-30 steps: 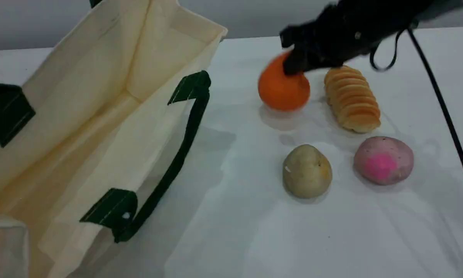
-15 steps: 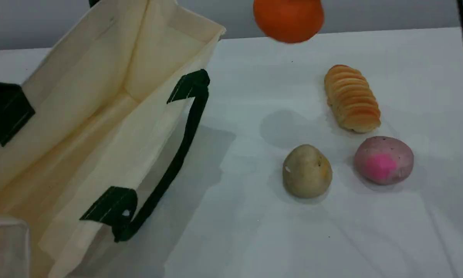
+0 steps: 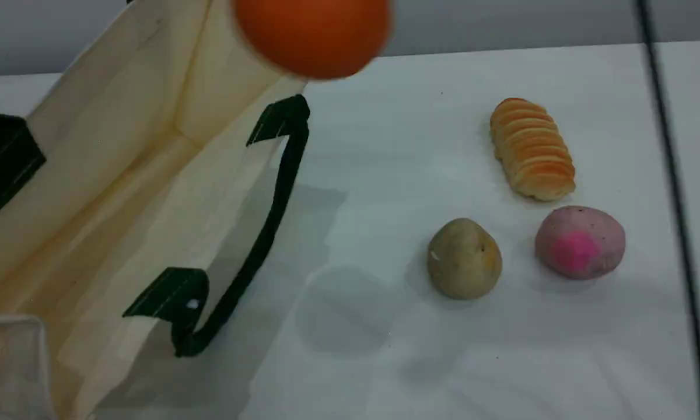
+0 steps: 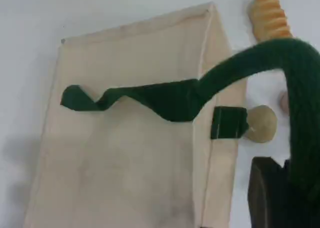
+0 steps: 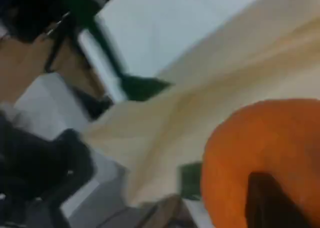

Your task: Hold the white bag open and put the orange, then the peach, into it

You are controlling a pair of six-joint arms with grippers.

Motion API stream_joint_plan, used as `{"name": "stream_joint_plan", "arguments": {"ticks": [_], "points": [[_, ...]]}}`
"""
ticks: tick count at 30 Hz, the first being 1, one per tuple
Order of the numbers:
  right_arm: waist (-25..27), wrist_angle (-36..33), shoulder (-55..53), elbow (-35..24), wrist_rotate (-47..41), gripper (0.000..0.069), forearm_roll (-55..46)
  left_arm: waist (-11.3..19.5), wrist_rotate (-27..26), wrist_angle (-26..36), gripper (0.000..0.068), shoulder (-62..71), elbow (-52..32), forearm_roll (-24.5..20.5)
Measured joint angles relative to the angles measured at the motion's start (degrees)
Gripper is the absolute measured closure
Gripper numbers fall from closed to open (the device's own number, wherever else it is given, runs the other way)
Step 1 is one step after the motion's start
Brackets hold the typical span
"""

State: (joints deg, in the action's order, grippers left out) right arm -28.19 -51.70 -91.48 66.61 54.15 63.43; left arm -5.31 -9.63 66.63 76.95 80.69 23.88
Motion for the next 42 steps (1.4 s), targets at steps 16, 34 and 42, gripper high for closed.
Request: {"name": "stream_joint_plan", "arguments": {"ticks": [16, 34, 42], "points": [[-16.4, 22.6, -13.3, 0.1, 5.5, 0.0652, 8.7, 0.0, -1.8, 1.6, 0.0623, 0.0, 0.0, 4.8], [-16.4, 26.0, -22.9, 4.3, 24.7, 0.0652, 30.9, 0.0, -4.3, 2.4, 0.0623, 0.0, 0.1, 7.6], [-16.4, 25.9, -23.0, 4.3, 30.7, 0.0489, 30.9, 0.0, -5.0, 2.0, 0.0623, 0.0, 0.1, 7.5]]}}
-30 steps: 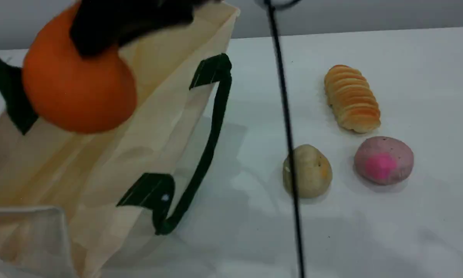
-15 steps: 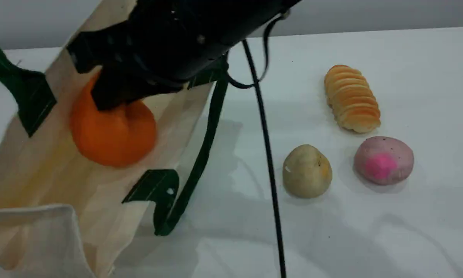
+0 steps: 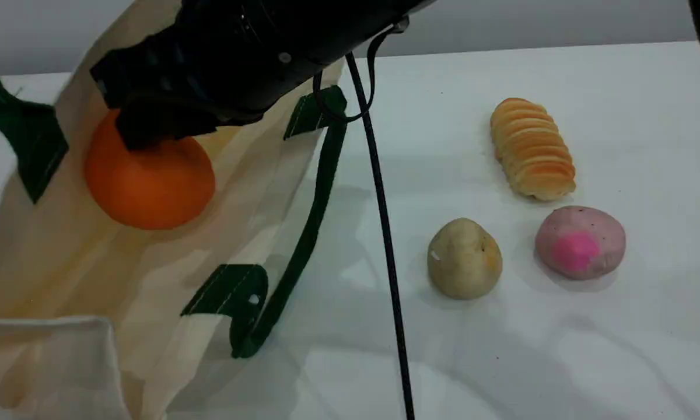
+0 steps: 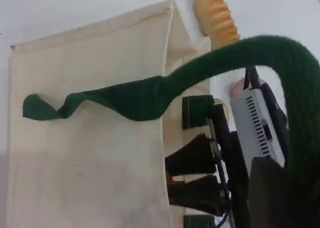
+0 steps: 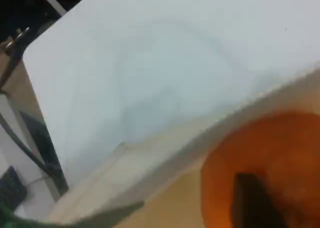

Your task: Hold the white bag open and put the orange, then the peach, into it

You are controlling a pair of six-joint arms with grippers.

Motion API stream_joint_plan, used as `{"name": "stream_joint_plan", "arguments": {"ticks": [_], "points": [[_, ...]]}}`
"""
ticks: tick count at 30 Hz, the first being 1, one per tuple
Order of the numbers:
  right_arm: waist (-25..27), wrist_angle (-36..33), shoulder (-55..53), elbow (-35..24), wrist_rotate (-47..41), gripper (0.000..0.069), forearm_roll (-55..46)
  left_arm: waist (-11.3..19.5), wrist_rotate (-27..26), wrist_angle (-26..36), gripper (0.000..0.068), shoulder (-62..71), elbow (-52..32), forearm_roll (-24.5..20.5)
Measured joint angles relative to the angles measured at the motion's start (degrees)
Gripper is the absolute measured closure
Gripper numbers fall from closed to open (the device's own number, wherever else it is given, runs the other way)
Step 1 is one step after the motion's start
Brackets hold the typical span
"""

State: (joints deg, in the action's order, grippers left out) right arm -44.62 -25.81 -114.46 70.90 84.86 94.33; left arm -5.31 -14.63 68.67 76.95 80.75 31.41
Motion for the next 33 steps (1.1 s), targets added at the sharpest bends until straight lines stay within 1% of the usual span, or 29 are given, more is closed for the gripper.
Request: {"name": "stream_joint_plan", "arguments": {"ticks": [1, 4, 6, 7, 9, 12, 14, 16, 19, 22, 27, 30, 33], "points": [[0.0, 0.0, 0.0, 0.0, 0.0, 0.0444, 0.2, 0.0, 0.0, 0.0, 0.0623, 0.0, 0.0, 0.0], [0.0, -1.1, 0.0, 0.0, -0.1, 0.0276, 0.3, 0.0, 0.0, 0.0, 0.0623, 0.0, 0.0, 0.0], [0.1, -2.3, 0.5, 0.0, -0.1, 0.0193, -0.3, 0.0, 0.0, -0.1, 0.0623, 0.0, 0.0, -0.2], [0.1, -2.8, 0.8, 0.0, -0.3, 0.0159, -0.8, 0.0, 0.0, -0.1, 0.0623, 0.0, 0.0, -0.2], [0.1, -3.7, 2.3, -0.1, -1.3, 0.0121, -3.0, 0.0, 0.0, -0.1, 0.0623, 0.0, 0.0, -0.2], [0.9, -3.9, 5.2, -0.2, -5.3, 0.0113, -8.4, 0.0, -0.1, -0.1, 0.0623, 0.0, 0.0, -0.6], [2.1, -4.2, 7.4, -0.2, -9.3, 0.0121, -14.0, 0.0, -0.1, -0.1, 0.0623, 0.0, 0.0, -1.8], [3.9, -5.8, 10.0, -0.2, -14.1, 0.0132, -19.8, 0.0, -0.2, -0.1, 0.0623, 0.0, 0.0, -2.1], [7.5, -10.0, 13.7, -0.2, -23.2, 0.0148, -29.9, 0.0, -0.3, 0.0, 0.0623, 0.0, 0.0, -3.1], [11.7, -14.6, 16.0, -0.2, -32.8, 0.0157, -40.6, 0.0, -0.3, -0.2, 0.0623, 0.0, 0.0, -3.1], [18.4, -23.1, 15.6, -0.2, -48.2, 0.016, -57.6, 0.0, -0.6, -0.7, 0.0623, 0.0, 0.0, -3.1], [20.7, -26.0, 15.6, -0.2, -56.0, 0.016, -65.3, 0.0, -1.1, -1.2, 0.0623, 0.0, 0.0, -3.0], [21.3, -26.1, 15.6, -0.2, -61.6, 0.016, -71.8, 0.0, -1.1, -1.2, 0.0623, 0.0, 0.0, -3.0]]}}
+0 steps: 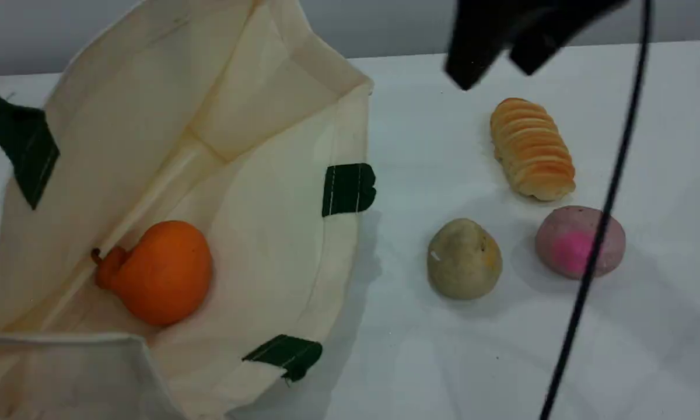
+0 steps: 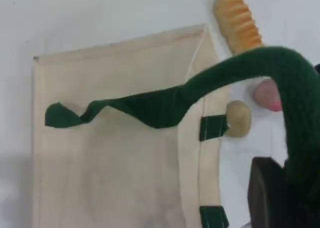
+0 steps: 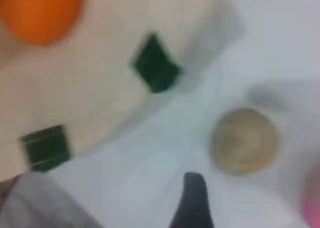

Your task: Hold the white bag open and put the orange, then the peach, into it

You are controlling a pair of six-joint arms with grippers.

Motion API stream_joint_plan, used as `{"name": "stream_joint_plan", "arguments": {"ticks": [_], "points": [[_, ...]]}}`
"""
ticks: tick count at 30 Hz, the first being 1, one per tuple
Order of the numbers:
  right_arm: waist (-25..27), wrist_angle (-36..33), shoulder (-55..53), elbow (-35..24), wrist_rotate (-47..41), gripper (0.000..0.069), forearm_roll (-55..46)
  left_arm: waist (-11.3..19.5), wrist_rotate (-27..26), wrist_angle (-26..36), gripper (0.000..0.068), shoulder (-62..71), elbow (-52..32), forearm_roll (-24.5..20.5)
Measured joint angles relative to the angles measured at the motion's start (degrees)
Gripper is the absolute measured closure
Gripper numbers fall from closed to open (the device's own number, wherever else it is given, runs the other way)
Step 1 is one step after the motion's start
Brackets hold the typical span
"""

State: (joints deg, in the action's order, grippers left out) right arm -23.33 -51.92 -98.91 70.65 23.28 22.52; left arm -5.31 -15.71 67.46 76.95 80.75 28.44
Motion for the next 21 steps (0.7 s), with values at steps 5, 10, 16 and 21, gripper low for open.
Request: {"name": "stream_joint_plan", "arguments": {"ticks": [5, 10, 16, 21], "points": [[0.0, 3.4, 0.0, -2.9, -7.0, 0.016, -9.7, 0.0, 0.0, 0.0, 0.0623, 0.0, 0.0, 0.0], [0.0, 10.0, 0.0, -9.6, -10.3, 0.016, -13.5, 0.0, 0.0, 0.0, 0.0623, 0.0, 0.0, 0.0], [-0.1, 19.5, 0.0, -17.0, -10.3, 0.016, -13.6, 0.0, 0.1, 0.1, 0.0623, 0.0, 0.0, 0.2], [-0.1, 25.9, -0.7, -19.7, -10.4, 0.016, -14.0, 0.0, 0.1, 0.1, 0.0623, 0.0, 0.0, 0.2]]}}
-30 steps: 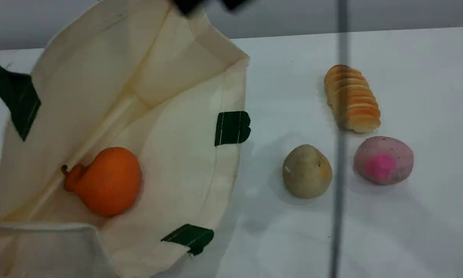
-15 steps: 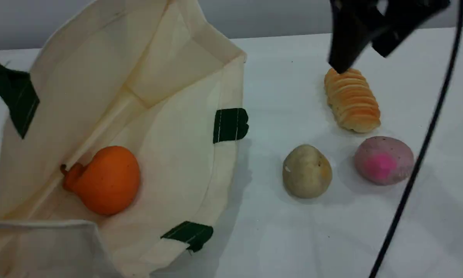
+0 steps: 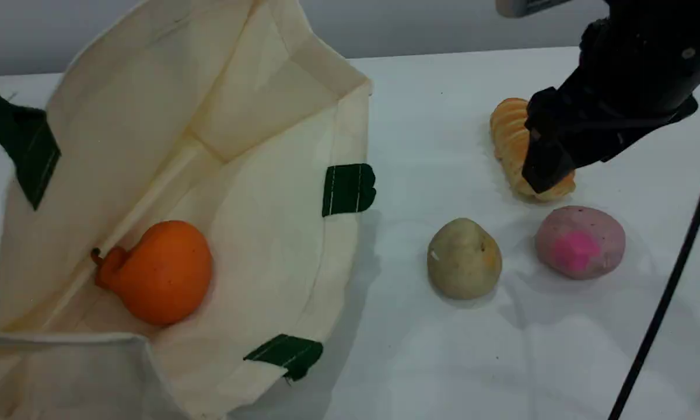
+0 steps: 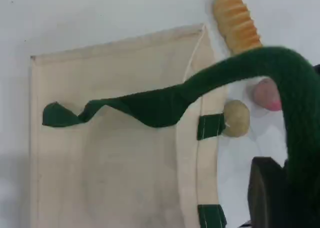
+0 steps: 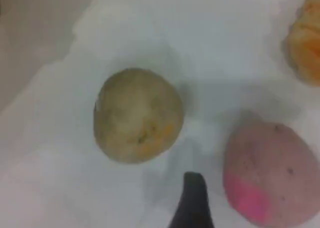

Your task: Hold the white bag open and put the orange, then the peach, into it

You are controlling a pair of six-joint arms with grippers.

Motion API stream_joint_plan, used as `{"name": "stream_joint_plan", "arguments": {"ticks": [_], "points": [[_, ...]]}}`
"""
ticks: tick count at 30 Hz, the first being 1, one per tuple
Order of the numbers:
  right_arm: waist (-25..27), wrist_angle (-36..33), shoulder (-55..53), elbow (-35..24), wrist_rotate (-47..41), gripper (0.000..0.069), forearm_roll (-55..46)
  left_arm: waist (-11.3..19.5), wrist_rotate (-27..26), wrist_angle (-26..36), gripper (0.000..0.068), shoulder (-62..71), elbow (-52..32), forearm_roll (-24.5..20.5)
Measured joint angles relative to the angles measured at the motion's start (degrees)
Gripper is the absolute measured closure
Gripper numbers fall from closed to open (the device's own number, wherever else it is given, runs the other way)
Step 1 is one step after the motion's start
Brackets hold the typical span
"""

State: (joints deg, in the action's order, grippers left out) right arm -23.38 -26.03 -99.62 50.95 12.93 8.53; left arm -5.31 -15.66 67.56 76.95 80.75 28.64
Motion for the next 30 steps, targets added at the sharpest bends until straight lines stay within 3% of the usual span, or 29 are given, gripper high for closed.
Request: {"name": "stream_joint_plan", "arguments": {"ticks": [13, 21, 26, 30], "points": [[0.1, 6.3, -13.9, 0.1, -6.0, 0.016, -5.9, 0.0, 0.0, 0.0, 0.0623, 0.0, 0.0, 0.0], [0.0, 9.5, -14.7, 0.1, -7.5, 0.0168, -7.4, 0.0, 0.0, 0.0, 0.0623, 0.0, 0.0, 0.0], [0.0, 9.8, -14.9, 0.1, -7.5, 0.0275, -7.9, 0.0, 0.0, 0.0, 0.0623, 0.0, 0.0, 0.0], [0.0, 10.2, -15.5, 0.1, -7.4, 0.0444, -9.4, 0.0, 0.0, 0.1, 0.0623, 0.0, 0.0, -0.1]]}}
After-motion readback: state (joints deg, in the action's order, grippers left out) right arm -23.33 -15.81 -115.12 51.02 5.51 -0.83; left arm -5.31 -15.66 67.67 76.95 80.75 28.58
